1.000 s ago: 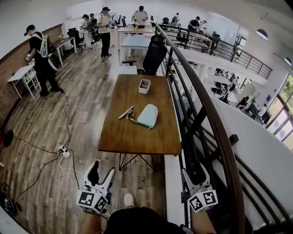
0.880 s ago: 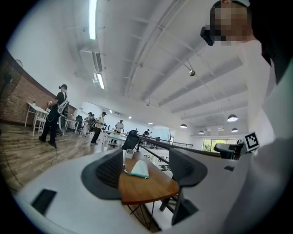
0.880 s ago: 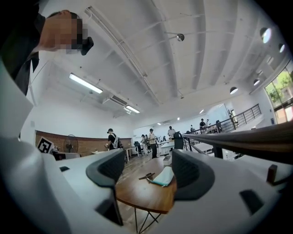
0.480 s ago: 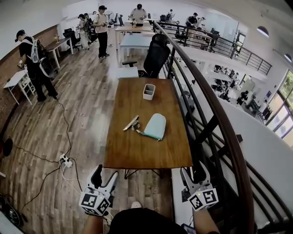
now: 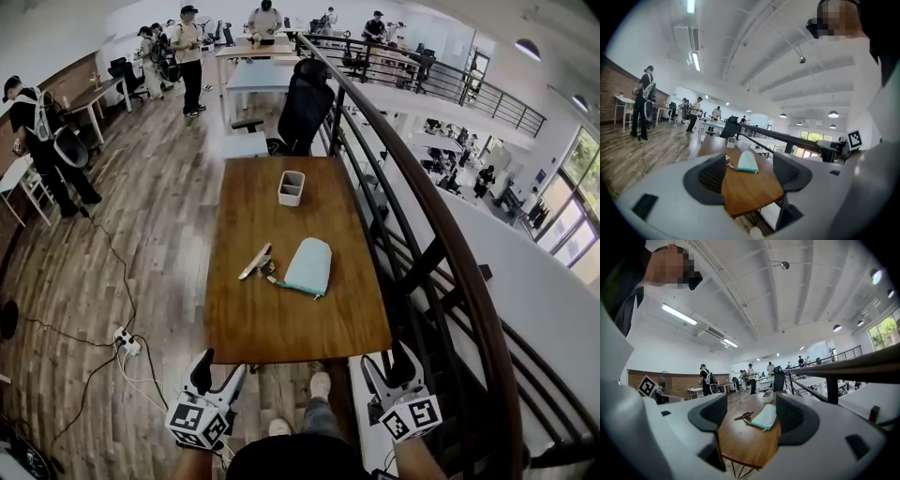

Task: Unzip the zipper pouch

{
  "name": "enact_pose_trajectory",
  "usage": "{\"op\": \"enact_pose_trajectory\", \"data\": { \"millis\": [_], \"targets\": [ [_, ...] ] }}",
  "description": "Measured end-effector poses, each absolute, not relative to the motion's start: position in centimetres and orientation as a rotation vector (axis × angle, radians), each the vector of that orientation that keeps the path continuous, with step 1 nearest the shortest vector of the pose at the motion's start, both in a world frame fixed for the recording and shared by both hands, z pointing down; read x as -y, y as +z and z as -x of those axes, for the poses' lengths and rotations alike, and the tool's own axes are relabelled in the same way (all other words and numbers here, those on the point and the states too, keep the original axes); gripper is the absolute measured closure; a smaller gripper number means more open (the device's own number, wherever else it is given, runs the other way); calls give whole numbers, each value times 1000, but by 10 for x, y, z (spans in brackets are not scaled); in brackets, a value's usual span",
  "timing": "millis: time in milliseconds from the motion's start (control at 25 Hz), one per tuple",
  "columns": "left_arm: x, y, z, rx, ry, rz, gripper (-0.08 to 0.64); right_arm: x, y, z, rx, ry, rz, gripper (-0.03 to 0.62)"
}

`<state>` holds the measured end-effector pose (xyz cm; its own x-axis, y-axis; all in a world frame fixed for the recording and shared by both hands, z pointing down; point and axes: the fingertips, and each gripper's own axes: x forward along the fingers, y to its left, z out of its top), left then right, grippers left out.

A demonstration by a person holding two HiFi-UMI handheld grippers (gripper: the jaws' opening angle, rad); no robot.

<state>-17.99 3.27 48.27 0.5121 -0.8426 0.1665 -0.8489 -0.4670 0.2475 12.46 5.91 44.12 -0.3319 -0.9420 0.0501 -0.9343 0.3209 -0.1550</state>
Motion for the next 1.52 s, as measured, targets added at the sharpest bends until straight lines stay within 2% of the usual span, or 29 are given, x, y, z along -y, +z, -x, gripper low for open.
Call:
{"op": "enact_pose_trajectory", "data": {
  "millis": [600, 840, 1520],
  "targets": [
    [73, 478, 123, 1436, 31, -2445, 256, 75, 434, -162, -2597, -239, 1681, 288],
    [111, 500, 107, 1491, 81, -2410, 256, 114, 440, -173, -2648, -200, 1634, 307],
    [145, 611, 6, 1209, 422, -2367, 259, 162, 514, -203, -2760, -492, 1602, 319]
  ]
}}
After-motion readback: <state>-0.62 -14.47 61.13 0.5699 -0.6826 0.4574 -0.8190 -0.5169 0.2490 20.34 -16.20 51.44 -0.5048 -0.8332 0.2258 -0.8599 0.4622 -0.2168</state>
